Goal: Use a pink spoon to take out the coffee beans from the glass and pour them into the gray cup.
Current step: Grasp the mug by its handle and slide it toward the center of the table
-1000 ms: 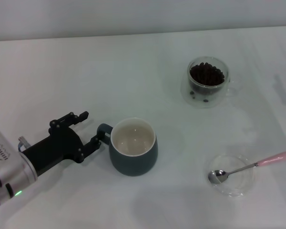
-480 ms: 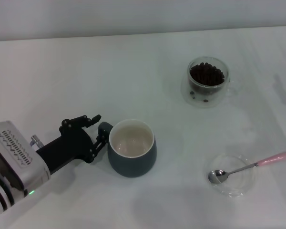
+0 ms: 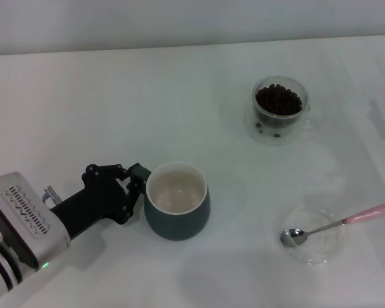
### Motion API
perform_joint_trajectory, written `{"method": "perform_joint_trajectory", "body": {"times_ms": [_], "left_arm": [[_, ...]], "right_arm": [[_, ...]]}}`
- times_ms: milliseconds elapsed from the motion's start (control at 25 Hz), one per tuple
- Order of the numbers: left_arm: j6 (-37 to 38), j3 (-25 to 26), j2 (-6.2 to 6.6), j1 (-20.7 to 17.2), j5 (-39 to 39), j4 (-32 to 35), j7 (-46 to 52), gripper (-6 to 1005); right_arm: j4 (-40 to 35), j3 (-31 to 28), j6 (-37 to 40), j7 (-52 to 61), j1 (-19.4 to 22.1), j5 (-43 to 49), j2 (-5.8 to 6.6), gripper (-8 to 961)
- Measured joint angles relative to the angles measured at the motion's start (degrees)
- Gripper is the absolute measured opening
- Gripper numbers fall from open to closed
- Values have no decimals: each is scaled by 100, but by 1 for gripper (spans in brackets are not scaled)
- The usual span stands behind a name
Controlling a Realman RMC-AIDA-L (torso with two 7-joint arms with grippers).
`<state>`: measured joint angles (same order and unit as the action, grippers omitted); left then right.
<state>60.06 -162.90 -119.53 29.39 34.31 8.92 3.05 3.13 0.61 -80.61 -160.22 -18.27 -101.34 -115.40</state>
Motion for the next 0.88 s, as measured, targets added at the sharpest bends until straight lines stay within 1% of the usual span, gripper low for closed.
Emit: {"method": "perform_joint_trajectory", "body": {"times_ms": [80, 160, 640, 880], "left_arm": [[0, 0, 0, 0, 0, 0, 0, 163], [-1, -5, -6, -110, 219, 45, -113, 119], [40, -6, -9, -318, 307, 237, -144, 118], [35, 65, -4, -525, 611, 405, -147, 117]], "right_arm": [[-5, 0, 3, 0, -1, 0, 0, 841], [-6, 0, 8, 0, -1, 0, 0, 840], [-12, 0, 46, 0, 6, -9, 9, 837], [-14, 0, 54, 0, 2, -10, 9, 835]]}}
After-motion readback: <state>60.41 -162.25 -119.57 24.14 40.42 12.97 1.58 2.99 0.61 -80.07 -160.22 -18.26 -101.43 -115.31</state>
